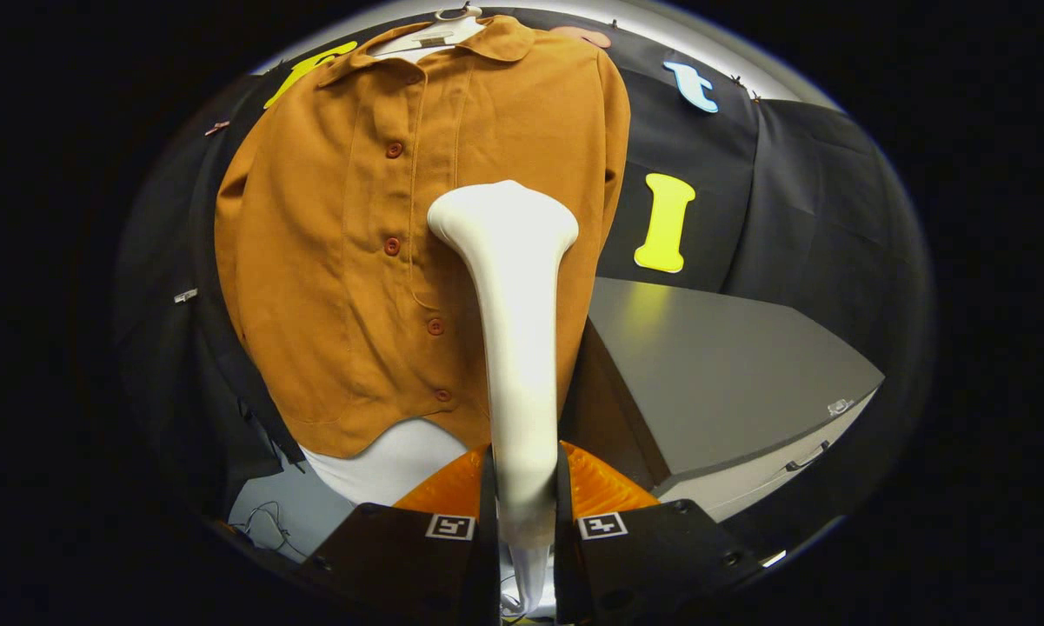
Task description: Iron the clothes twice with a garment steamer, once on the left side and once on the right side.
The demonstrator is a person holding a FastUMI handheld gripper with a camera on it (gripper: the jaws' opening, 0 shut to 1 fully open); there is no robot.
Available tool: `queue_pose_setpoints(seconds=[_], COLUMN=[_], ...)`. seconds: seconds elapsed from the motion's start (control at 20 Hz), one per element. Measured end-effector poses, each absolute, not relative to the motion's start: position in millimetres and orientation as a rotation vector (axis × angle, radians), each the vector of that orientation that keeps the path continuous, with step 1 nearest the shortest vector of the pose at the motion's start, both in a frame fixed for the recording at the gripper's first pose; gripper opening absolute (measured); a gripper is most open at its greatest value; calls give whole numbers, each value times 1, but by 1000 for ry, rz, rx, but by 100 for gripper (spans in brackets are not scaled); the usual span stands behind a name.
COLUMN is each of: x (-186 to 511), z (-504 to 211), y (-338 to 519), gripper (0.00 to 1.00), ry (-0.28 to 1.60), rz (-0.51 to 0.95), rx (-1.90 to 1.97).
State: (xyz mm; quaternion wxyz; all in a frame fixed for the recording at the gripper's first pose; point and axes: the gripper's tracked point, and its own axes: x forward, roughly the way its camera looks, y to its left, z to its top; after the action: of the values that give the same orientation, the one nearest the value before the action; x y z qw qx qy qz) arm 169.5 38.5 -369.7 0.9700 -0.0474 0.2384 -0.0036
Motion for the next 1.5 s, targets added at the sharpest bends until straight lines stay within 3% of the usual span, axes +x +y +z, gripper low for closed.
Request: queue_pose_setpoints(seconds=[0.55, 1.05, 1.5], x=[121, 117, 154], z=[-284, -151, -138], y=[39, 121, 190], gripper=[28, 28, 28], ry=[320, 53, -30], rz=[0, 115, 121], rx=[-98, -141, -214])
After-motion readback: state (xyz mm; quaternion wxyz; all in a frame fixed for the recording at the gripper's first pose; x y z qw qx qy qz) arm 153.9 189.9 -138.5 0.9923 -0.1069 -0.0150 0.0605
